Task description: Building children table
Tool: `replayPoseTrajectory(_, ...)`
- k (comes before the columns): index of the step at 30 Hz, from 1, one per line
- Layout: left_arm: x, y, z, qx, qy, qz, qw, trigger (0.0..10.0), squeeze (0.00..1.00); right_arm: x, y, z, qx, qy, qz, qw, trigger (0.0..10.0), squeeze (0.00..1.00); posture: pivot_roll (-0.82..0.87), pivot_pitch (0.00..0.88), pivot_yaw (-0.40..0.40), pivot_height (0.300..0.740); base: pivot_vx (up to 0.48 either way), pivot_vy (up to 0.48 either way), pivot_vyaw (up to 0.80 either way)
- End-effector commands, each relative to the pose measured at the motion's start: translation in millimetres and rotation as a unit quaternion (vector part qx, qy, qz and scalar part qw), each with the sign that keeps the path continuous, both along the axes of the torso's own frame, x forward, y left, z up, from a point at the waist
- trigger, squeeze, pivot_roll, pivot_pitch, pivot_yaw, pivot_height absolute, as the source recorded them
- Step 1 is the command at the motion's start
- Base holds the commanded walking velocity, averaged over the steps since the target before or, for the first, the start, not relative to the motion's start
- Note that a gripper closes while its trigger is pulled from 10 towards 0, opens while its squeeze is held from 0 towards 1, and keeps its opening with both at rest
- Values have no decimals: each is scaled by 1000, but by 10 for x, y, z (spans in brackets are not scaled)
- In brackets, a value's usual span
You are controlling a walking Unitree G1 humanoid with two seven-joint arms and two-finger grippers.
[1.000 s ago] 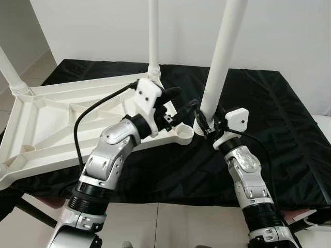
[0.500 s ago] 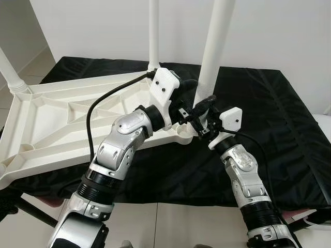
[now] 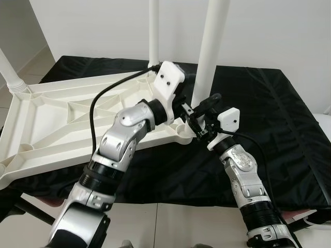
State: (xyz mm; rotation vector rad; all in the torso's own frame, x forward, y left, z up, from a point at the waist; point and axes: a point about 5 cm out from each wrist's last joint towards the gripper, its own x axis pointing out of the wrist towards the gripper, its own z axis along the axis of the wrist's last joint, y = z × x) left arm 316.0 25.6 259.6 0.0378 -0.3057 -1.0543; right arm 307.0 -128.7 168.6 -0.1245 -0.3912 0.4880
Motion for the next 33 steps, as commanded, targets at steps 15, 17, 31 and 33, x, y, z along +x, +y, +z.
replayPoseTrajectory(15,22,-41,238,-21,61,-44,997,10000,0,1,27,29,-6,-13,6,1000,10000,0,-49,0,13,740,0,0,0)
replayPoseTrajectory(17,24,-15,289,-27,64,-46,997,7176,0,-1,24,26,-7,-13,5,1000,10000,0,-47,0,13,740,0,0,0)
replayPoseTrajectory(31,25,47,374,-41,80,-48,995,0,0,11,24,40,-8,-17,5,1000,10000,0,-44,0,15,740,0,0,0)
replayPoseTrajectory(33,11,35,372,-36,80,-52,995,0,0,9,29,50,-7,-19,5,1000,10000,0,-44,0,17,740,0,0,0)
